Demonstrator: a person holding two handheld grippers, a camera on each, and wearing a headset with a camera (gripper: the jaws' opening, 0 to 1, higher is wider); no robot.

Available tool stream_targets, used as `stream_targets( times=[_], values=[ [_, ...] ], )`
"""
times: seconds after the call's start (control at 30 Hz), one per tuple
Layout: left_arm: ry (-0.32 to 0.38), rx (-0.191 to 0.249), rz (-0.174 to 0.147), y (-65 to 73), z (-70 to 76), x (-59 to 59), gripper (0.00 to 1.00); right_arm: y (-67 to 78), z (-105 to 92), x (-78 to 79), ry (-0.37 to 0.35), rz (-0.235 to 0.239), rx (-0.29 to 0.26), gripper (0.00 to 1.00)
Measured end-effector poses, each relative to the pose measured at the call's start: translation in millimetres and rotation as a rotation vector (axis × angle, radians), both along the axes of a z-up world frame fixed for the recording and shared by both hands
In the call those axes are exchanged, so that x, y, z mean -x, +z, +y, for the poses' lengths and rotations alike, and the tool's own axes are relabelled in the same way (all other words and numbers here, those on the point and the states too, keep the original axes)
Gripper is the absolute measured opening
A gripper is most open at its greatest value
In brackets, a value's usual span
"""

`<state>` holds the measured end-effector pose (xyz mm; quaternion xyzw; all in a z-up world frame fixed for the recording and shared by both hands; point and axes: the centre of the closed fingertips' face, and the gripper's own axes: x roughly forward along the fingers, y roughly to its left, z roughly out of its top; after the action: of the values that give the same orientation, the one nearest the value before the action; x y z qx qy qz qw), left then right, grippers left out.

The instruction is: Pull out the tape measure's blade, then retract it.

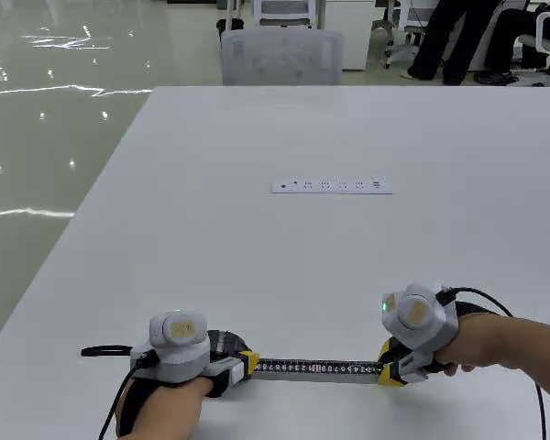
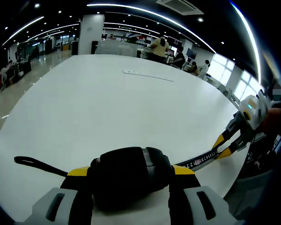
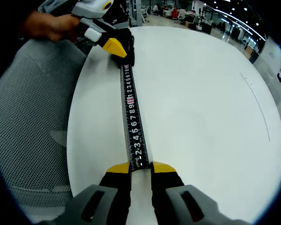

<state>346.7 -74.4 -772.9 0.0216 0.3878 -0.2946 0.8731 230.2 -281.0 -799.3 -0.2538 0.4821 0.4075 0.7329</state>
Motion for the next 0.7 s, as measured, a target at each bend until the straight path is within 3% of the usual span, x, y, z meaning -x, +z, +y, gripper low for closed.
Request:
stream_targets(
  times=[0.7],
  values=[
    [0.003, 0.0, 0.0, 0.4, -0.3, 0.3, 0.62, 0.4, 9.0, -4.5, 0.039, -0.004, -0.006, 0.14]
  ],
)
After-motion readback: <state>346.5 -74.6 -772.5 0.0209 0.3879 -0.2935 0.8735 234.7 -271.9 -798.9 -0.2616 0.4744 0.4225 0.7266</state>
